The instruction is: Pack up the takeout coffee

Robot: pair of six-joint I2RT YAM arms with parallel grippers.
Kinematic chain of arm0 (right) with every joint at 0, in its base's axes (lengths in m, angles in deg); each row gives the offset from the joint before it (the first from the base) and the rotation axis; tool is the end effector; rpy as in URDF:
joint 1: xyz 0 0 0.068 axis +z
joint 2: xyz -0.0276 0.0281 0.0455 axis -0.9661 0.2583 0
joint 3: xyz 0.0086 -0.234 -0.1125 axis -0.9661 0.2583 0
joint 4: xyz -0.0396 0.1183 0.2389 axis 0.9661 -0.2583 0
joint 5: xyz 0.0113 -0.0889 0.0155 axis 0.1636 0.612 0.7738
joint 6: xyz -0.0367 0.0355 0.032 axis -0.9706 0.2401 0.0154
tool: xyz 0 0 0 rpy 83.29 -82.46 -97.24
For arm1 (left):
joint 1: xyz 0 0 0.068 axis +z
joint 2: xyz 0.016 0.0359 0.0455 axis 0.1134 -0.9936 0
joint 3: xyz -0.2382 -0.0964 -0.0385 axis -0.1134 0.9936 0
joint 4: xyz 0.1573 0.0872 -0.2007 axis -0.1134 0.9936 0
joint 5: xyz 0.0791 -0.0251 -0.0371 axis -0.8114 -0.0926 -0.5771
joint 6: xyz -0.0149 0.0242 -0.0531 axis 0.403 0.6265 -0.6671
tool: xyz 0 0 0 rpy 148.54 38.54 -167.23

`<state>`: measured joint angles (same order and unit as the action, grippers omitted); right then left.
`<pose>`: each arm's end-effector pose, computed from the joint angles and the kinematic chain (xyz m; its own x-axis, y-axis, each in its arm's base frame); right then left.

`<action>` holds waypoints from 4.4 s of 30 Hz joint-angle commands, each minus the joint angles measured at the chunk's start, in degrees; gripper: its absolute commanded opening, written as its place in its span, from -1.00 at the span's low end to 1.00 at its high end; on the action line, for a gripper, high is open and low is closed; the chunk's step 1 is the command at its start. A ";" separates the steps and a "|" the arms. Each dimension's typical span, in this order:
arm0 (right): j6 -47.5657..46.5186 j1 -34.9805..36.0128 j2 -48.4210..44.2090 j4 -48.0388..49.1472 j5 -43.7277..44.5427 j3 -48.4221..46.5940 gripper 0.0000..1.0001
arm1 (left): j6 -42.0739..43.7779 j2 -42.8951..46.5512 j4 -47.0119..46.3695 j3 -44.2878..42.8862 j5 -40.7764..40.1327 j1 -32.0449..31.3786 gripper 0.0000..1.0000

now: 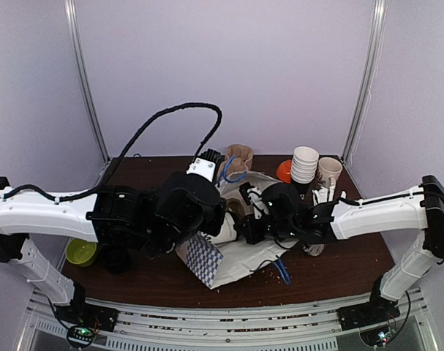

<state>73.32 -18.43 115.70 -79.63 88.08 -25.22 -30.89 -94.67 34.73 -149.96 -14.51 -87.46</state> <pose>0.1961 0.2984 0.1997 -0.6168 -0.1240 -0.7773 -0.6300 0.6697 0.3932 0.0881 -0.3367 0.3279 -0.3942 0.0089 -0.9190 0.3781 0.9130 -0.1534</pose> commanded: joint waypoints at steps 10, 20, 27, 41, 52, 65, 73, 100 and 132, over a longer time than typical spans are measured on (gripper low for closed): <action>-0.18 2.10 -8.82 -3.51 -1.55 1.05 -1.00 | -1.58 -0.83 0.67 -3.13 -1.95 1.43 -1.00; -3.64 3.56 -18.42 -14.84 1.21 -2.44 -1.00 | -1.94 -0.12 3.07 -3.16 -4.36 2.57 -1.00; -5.79 3.52 -24.45 -21.96 3.24 -7.43 -1.00 | -3.00 1.08 5.90 -2.87 -5.93 3.79 -1.00; -9.98 3.52 -32.24 -34.94 10.01 -18.93 -1.00 | -5.94 5.74 14.33 -2.22 -11.77 6.40 -1.00; -13.55 3.53 -33.86 -44.49 18.62 -24.82 -1.00 | -17.06 14.56 30.49 -0.49 -17.54 6.86 -1.00; -21.30 5.86 -22.71 -46.20 38.84 -23.24 -1.00 | -4.00 23.14 15.33 2.69 -22.30 7.41 -1.00; -27.25 13.72 -11.35 -41.39 50.68 -18.85 -1.00 | 8.00 24.90 -0.95 6.67 -18.87 10.69 -1.00; -28.81 28.75 11.85 -36.23 61.11 -9.90 -0.66 | 13.01 24.39 -9.67 11.40 -10.10 16.70 -1.00; 2.20 0.14 -13.66 -18.35 3.74 -3.32 0.80 | 9.71 23.82 -8.56 13.18 -7.15 16.87 -1.00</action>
<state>70.63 -17.19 100.09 -103.82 98.61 -30.12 -19.83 -70.48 28.35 -137.09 -22.53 -70.95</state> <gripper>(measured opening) 0.886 0.004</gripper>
